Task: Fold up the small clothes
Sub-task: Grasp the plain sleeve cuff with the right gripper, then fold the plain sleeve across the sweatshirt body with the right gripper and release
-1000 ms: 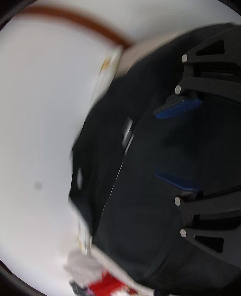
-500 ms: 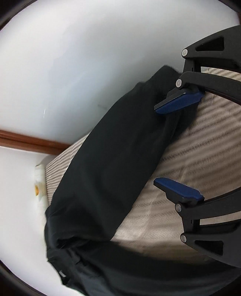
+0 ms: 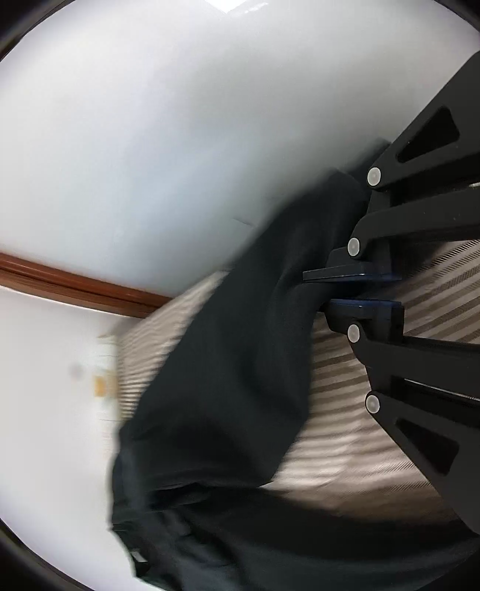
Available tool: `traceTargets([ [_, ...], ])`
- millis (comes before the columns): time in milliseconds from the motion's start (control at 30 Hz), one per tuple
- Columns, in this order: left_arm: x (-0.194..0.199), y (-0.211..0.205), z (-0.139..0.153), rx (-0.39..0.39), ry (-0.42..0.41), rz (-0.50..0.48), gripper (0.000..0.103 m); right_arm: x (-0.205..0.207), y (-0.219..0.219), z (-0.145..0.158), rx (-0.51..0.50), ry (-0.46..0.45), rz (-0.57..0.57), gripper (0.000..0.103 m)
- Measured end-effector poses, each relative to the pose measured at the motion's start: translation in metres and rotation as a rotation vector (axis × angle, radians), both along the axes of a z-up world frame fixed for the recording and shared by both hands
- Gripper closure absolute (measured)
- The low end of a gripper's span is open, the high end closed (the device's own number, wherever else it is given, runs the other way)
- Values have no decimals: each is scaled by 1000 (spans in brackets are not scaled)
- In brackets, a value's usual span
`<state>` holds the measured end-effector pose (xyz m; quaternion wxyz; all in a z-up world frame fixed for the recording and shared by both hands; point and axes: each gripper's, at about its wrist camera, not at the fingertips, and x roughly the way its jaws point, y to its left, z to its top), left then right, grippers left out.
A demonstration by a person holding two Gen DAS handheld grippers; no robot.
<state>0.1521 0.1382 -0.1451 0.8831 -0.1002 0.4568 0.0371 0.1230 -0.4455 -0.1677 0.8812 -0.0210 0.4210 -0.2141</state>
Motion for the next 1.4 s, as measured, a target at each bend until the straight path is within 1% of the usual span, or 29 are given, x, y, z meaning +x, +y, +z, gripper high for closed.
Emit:
traceTargets([
  [100,-3,4,-1,-3,-15,4,48,13,16,46,43,-110,31,97],
  [167,-4,5,-2,-19,-21,-4,48,26,37,71,88,-160,103,97],
  [233,-4,4,-2,-17,-31,-9,48,38,66,91,80,-199,168,97],
  [300,-5,7,-3,-12,-34,-5,48,49,103,111,63,-239,244,97],
  [333,-5,9,-3,-16,-33,-4,48,55,127,121,72,-262,297,97],
  [367,-5,11,-3,-22,-30,-3,48,64,142,126,83,-276,336,97],
  [467,-7,17,-5,-45,-29,-8,48,73,199,137,109,-305,456,97],
  [567,-10,22,-9,-64,-23,-3,48,80,257,135,134,-311,582,97],
  [600,-10,24,-11,-71,-18,-1,48,80,270,132,136,-312,606,97],
  [633,-10,24,-13,-73,-15,-1,48,78,287,126,142,-306,641,96],
  [667,-10,25,-13,-74,-15,-2,48,87,305,117,148,-285,677,96],
  [800,-11,24,-13,-70,-22,-11,48,101,346,79,165,-196,719,96],
  [867,-10,23,-12,-71,-21,-19,48,112,356,51,160,-134,701,96],
  [900,-11,22,-12,-71,-21,-26,48,117,357,42,160,-115,691,95],
  [967,-12,19,-11,-64,-23,-42,47,125,355,29,176,-91,663,86],
  [1033,-11,16,-10,-54,-22,-51,47,130,346,20,209,-42,631,38],
  [1067,-11,15,-10,-51,-22,-55,47,131,341,17,224,-31,624,31],
  [1167,-11,13,-9,-55,-27,-63,46,119,318,20,261,-27,624,26],
  [1200,-10,11,-9,-57,-28,-63,46,111,308,23,276,-27,634,21],
  [1233,-10,10,-9,-66,-28,-65,45,105,302,25,287,-31,644,19],
  [1333,-9,8,-12,-113,-20,-72,44,86,282,26,280,-49,657,18],
  [1400,-8,4,-11,-83,-21,-78,44,84,272,19,267,-45,625,18],
])
